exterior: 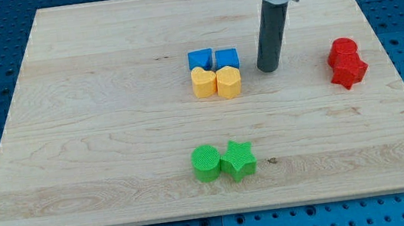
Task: Point your arm at the left side of the green circle
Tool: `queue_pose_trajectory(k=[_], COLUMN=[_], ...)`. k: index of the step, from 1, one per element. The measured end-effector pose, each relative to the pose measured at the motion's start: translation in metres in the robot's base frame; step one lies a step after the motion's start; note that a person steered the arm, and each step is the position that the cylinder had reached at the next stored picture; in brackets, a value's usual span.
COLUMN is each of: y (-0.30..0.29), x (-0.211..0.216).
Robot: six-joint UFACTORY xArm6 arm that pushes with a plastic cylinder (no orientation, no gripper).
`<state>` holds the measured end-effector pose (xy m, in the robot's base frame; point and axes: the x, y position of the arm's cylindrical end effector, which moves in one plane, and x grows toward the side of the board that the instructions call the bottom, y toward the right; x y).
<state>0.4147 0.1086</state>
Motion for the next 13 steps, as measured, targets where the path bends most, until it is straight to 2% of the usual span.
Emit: queue_pose_trajectory(k=[5,9,10,12,13], y=[0.016,0.038,0.004,-0.146,-0.212], x=[0.111,0.159,0.131,0.079,0.086])
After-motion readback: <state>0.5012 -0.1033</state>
